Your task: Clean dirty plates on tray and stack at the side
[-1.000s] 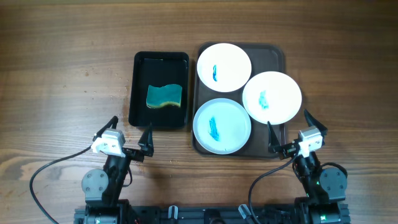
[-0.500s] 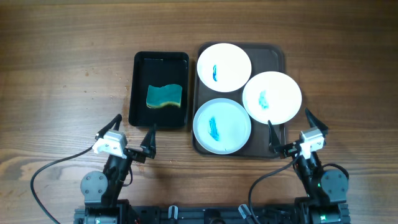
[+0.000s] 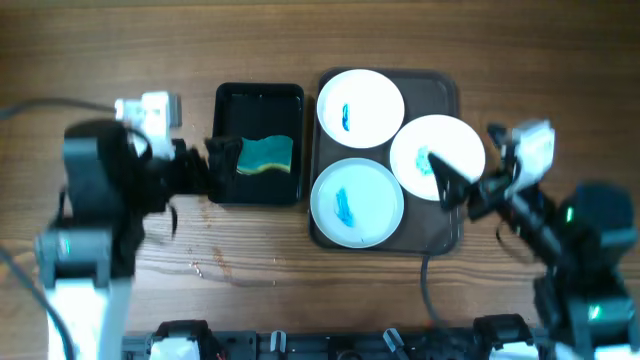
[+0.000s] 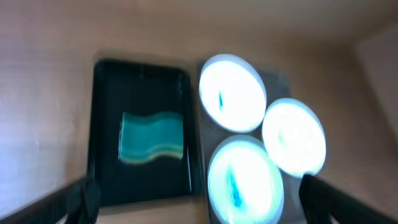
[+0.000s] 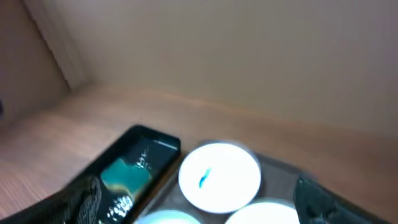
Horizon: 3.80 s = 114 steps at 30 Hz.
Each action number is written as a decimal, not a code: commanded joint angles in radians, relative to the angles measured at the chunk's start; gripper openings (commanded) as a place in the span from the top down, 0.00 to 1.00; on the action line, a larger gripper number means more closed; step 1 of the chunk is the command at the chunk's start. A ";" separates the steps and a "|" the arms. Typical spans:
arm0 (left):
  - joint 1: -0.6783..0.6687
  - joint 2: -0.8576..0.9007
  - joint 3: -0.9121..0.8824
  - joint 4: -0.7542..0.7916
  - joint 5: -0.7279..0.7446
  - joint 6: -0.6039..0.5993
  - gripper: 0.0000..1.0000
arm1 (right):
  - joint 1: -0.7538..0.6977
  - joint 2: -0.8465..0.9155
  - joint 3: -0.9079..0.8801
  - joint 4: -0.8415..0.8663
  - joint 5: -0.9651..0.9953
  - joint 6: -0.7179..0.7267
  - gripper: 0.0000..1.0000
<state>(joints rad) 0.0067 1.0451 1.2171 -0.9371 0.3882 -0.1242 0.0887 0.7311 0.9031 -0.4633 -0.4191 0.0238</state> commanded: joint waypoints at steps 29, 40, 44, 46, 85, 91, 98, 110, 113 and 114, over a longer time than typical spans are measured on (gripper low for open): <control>-0.091 0.399 0.204 -0.190 0.074 0.008 0.01 | 0.216 0.947 -0.098 -0.001 0.286 0.462 0.96; -0.209 0.851 0.203 0.019 -0.266 -0.292 0.19 | 0.216 0.947 -0.098 0.023 0.307 0.579 0.96; -0.262 1.016 0.203 0.113 -0.348 -0.172 0.39 | 0.216 0.947 -0.098 0.020 0.306 0.578 0.96; -0.264 1.063 0.203 0.135 -0.364 -0.175 0.75 | 0.216 0.947 -0.098 0.010 0.307 0.578 0.96; -0.223 0.603 0.161 -0.069 -0.145 -0.175 0.96 | 0.394 0.976 0.230 -0.013 0.369 0.578 0.95; -0.303 0.605 0.161 -0.044 -0.142 -0.171 0.96 | 0.237 0.948 0.199 -0.362 0.315 0.478 0.96; -0.444 0.682 0.161 0.032 -0.081 -0.232 0.96 | 0.237 0.951 0.018 -0.263 0.281 0.507 0.96; -0.657 1.062 0.161 0.145 -0.277 -0.363 0.96 | 0.238 0.951 0.018 -0.237 0.264 0.530 0.96; -0.610 1.057 0.166 0.060 -0.582 -0.351 0.96 | 0.238 0.951 0.018 -0.237 0.264 0.529 0.96; -0.598 1.057 0.166 0.057 -0.606 -0.351 0.96 | 0.238 0.951 0.018 -0.237 0.264 0.529 0.96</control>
<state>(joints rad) -0.6632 2.0468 1.4178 -0.8253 0.1745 -0.4664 0.3325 1.6939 0.9245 -0.6876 -0.1825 0.5495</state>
